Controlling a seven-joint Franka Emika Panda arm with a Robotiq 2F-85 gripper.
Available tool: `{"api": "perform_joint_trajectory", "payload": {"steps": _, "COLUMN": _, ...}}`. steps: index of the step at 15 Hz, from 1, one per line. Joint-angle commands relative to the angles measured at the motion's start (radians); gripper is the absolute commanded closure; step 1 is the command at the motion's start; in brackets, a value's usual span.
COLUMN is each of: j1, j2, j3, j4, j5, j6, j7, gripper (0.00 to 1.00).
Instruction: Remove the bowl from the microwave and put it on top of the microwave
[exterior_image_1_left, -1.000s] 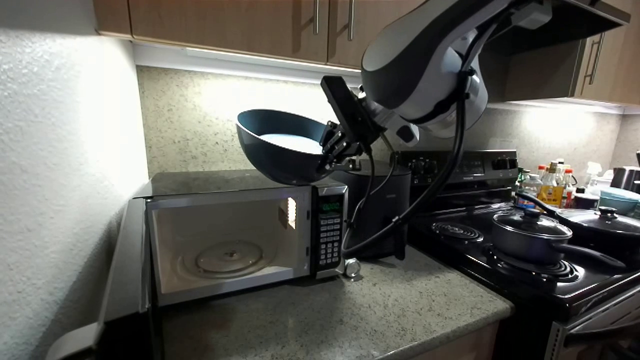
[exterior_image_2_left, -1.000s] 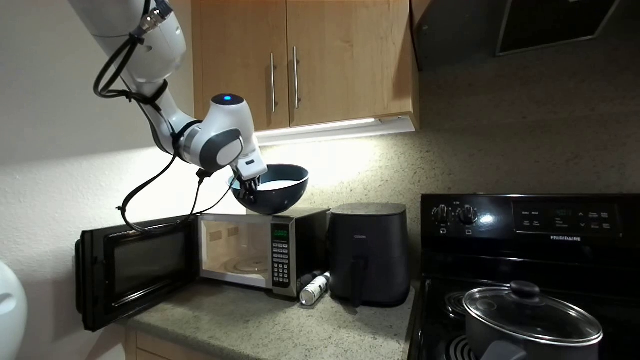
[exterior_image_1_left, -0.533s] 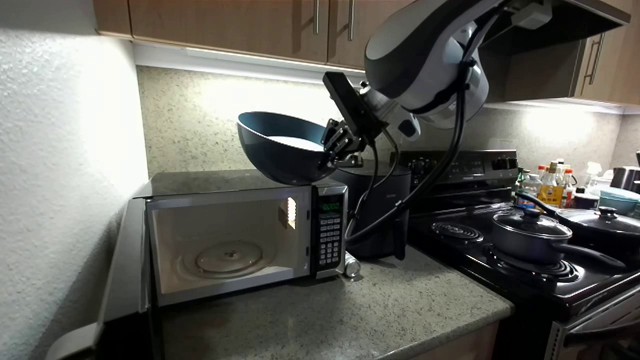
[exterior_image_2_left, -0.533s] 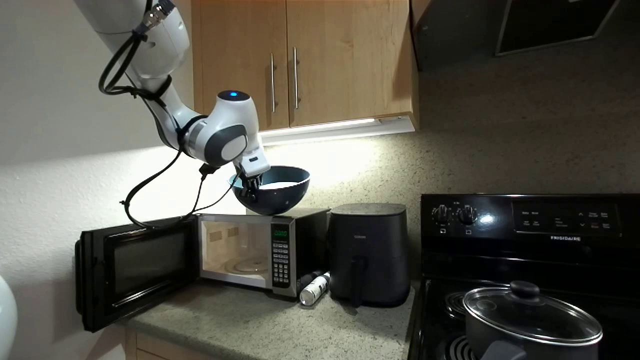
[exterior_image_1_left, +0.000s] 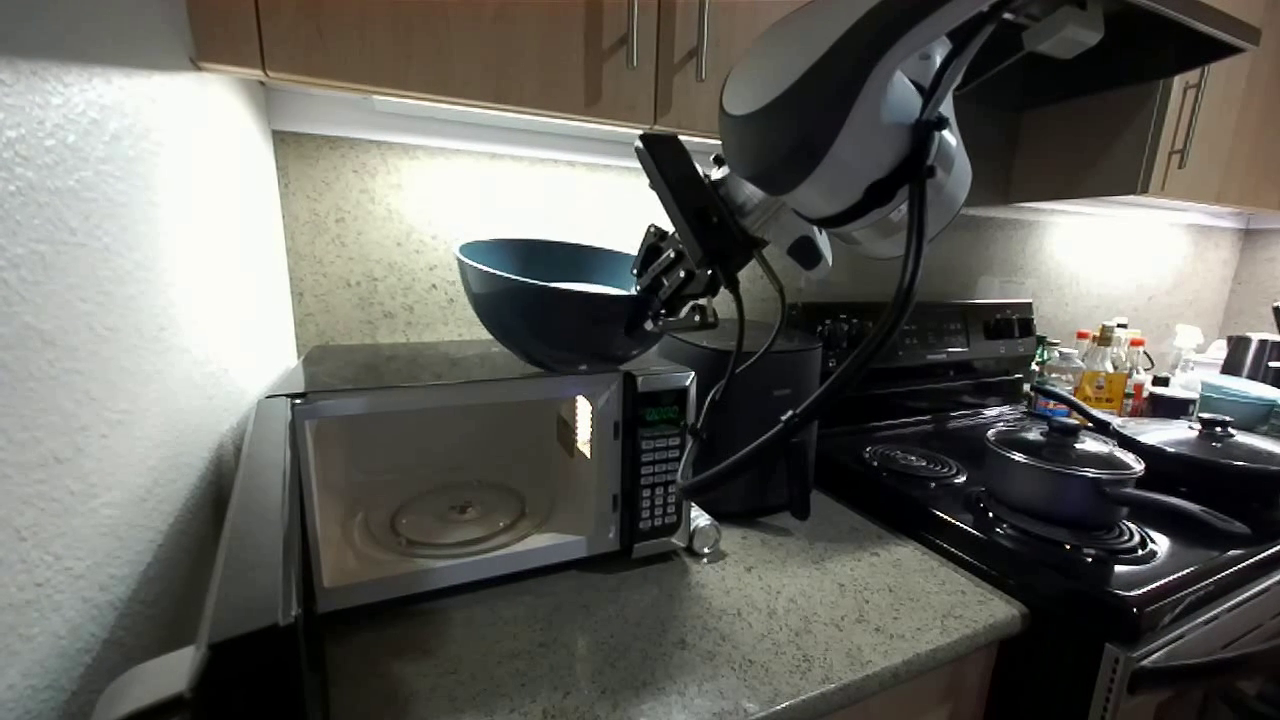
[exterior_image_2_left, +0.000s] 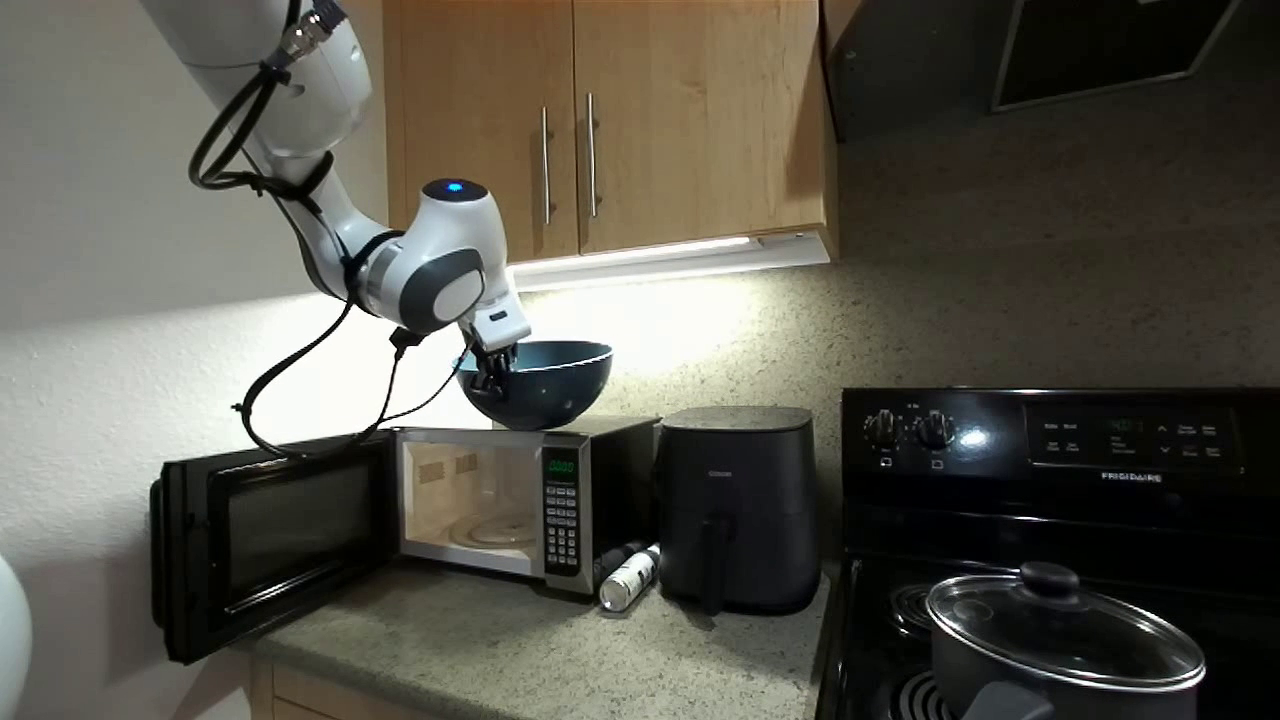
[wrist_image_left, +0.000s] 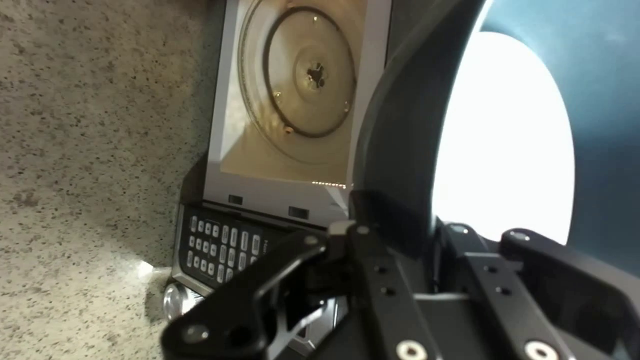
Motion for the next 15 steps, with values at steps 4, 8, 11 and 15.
{"api": "perform_joint_trajectory", "payload": {"steps": 4, "j1": -0.021, "j2": 0.004, "j3": 0.027, "j4": -0.006, "j5": -0.002, "j6": 0.106, "j7": -0.009, "gripper": 0.28}}
{"api": "perform_joint_trajectory", "payload": {"steps": 8, "j1": -0.015, "j2": 0.035, "j3": 0.019, "j4": 0.025, "j5": 0.034, "j6": 0.164, "j7": -0.033, "gripper": 0.03}}
{"api": "perform_joint_trajectory", "payload": {"steps": 11, "j1": -0.027, "j2": 0.059, "j3": 0.06, "j4": 0.053, "j5": 0.085, "j6": 0.283, "j7": -0.08, "gripper": 0.0}}
{"api": "perform_joint_trajectory", "payload": {"steps": 15, "j1": -0.085, "j2": 0.028, "j3": 0.214, "j4": 0.034, "j5": 0.092, "j6": 0.345, "j7": -0.16, "gripper": 0.0}}
